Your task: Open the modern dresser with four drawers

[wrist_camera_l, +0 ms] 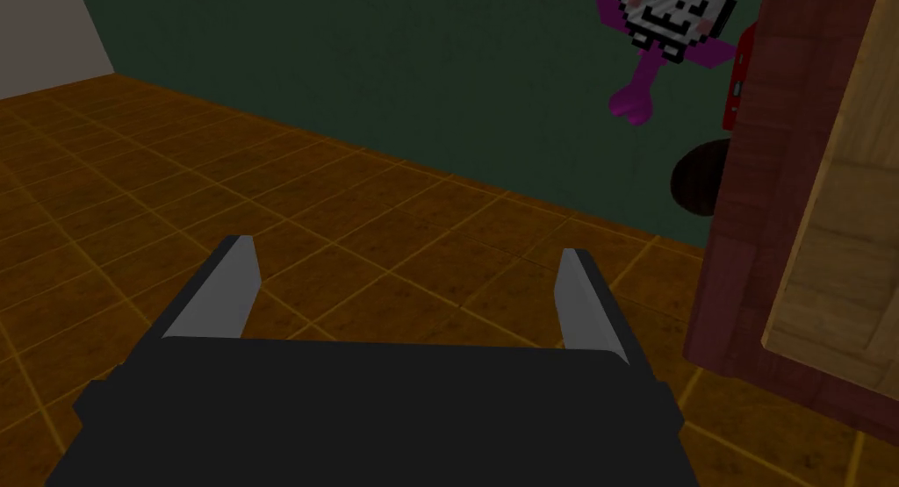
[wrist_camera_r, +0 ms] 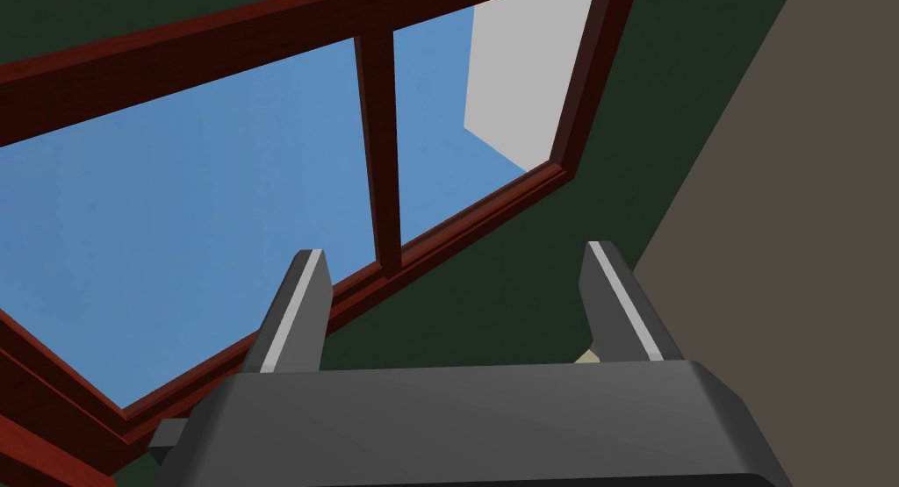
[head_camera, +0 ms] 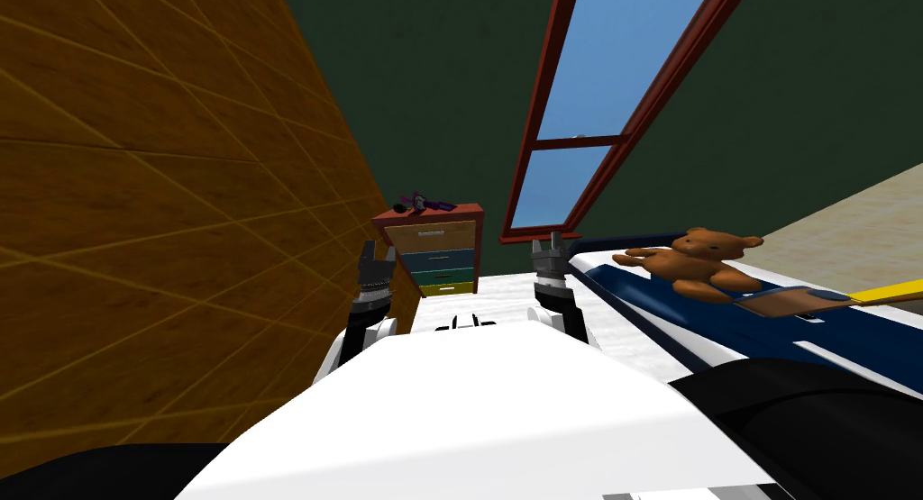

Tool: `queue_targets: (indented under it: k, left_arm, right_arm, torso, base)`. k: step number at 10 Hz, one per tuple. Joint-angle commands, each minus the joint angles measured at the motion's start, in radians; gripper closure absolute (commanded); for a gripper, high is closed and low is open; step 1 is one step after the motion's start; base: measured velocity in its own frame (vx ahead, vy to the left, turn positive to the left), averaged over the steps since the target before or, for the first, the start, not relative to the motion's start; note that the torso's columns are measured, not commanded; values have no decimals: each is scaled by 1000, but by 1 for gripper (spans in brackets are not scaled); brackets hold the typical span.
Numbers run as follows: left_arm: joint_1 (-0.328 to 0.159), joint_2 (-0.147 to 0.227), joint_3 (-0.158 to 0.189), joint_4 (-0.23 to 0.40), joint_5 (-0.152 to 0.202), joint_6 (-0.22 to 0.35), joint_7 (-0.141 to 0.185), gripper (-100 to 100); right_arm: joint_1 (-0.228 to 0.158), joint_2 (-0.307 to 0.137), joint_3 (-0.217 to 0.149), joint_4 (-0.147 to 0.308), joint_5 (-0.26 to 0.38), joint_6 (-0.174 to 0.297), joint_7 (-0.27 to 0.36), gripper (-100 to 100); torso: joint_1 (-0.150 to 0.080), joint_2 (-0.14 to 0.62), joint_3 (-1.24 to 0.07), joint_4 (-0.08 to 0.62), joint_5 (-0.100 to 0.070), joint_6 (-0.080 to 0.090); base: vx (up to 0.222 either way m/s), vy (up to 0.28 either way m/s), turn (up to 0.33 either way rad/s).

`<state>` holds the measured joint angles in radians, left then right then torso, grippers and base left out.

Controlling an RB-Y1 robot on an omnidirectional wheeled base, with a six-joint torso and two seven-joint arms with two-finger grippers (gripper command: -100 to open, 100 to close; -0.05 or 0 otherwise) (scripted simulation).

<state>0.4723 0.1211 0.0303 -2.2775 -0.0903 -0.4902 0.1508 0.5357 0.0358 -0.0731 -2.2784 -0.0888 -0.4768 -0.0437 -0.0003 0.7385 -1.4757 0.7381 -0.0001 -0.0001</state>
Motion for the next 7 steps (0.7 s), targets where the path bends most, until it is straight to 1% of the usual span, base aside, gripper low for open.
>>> queue_targets:
  k: [1,7]
  left_arm:
    - [-7,8,1,3,-2,60,5,-100]
    - [-19,8,-3,12,-10,183,13,-100]
  right_arm:
    - [0,0,0,0,0,0,0,0]
    - [0,0,0,0,0,0,0,0]
  torso:
    - [0,0,0,0,0,0]
    - [0,0,0,0,0,0]
  base:
    - [52,9,-39]
    - [53,8,-36]
